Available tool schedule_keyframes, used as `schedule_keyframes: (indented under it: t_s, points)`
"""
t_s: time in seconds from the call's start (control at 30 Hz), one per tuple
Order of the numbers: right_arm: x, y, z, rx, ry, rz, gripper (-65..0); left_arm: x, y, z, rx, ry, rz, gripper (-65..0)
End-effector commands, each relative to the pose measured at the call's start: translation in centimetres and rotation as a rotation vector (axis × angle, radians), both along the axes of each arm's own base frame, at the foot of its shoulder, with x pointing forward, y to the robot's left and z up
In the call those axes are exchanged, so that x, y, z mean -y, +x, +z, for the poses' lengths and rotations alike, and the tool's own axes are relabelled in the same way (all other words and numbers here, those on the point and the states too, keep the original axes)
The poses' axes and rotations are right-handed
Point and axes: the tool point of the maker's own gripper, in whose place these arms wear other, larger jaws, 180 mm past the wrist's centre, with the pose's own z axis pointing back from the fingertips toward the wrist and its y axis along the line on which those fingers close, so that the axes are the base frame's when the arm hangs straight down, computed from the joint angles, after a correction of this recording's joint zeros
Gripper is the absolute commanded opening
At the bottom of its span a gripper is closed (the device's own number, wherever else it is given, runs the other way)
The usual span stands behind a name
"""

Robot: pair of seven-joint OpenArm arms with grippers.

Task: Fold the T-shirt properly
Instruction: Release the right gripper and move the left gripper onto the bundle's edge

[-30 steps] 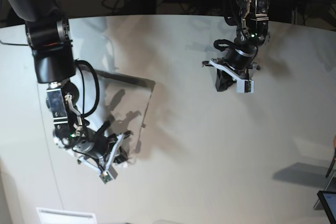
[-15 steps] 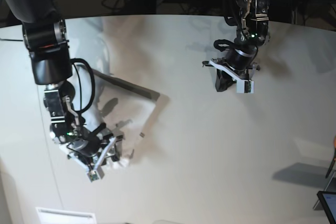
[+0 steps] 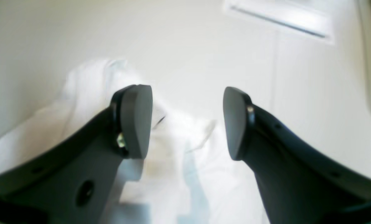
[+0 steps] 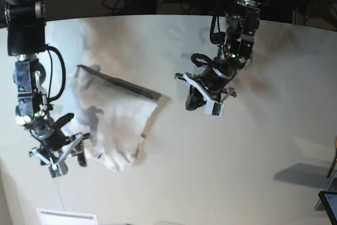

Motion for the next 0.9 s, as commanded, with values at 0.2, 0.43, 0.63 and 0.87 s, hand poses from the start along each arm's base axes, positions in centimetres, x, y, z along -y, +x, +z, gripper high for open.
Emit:
schedule_keyframes:
  t_s: [0.2, 0.43, 0.63, 0.87]
  points:
    - [3.9, -1.1, 2.1, 0.081, 0.003, -0.076, -30.0, 3.0, 4.2, 7.9, 0.217, -0.076, -0.041, -65.0]
    - [7.5, -3.4, 0.9, 0.060, 0.020, -0.177, -30.3, 9.6, 6.3, 11.4, 0.282, -0.204, -0.169, -65.0]
    - [7.8, -4.1, -0.2, 0.037, 0.020, -0.185, -30.3, 15.8, 7.3, 7.3, 0.196, -0.221, -0.290, -65.0]
    - [7.7, -4.0, -0.1, 0.040, 0.022, -0.184, -30.3, 17.5, 6.5, -0.1, 0.036, -0.171, -0.308, -65.0]
